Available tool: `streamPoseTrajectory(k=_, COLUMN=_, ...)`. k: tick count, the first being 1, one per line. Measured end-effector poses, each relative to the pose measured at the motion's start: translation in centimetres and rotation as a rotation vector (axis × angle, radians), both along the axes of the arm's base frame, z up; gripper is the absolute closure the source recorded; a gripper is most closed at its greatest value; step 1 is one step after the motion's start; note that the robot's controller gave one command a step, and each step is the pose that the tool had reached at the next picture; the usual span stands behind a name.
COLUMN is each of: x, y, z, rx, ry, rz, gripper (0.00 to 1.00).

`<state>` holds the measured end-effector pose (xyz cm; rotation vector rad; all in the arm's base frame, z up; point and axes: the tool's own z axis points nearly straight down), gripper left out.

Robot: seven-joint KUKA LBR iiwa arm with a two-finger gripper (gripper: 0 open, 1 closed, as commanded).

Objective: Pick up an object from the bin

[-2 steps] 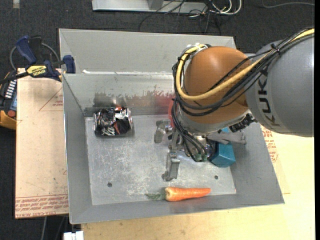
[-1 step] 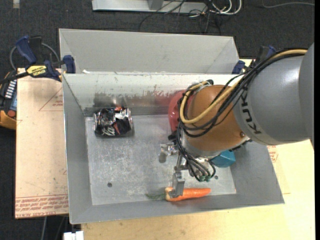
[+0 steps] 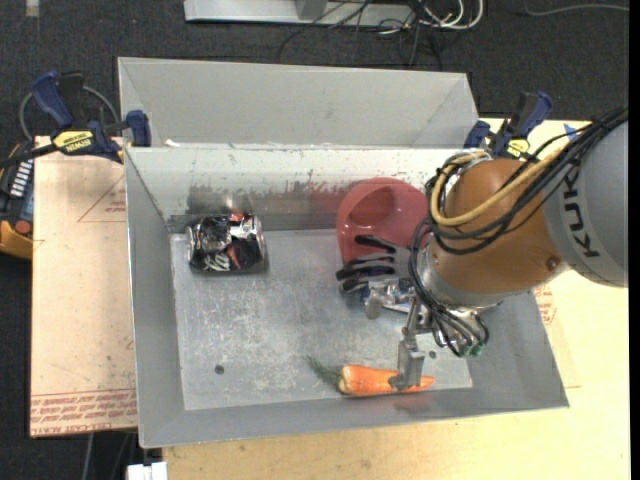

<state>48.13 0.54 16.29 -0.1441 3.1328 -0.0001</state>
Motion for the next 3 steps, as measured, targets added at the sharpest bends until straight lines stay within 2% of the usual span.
streamPoseTrajectory(k=1, x=-0.2, y=-1.0, z=-5.5, rx=0.002, ry=0.002, rz=0.161, gripper=0.0)
streamPoseTrajectory(k=2, x=0.6, y=-1.3, z=-9.3, rx=0.003, ry=-0.008, rz=-0.173, gripper=0.0)
streamPoseTrajectory(k=3, x=-0.2, y=0.1, z=-9.3, rx=0.003, ry=0.001, rz=0.121, gripper=1.0)
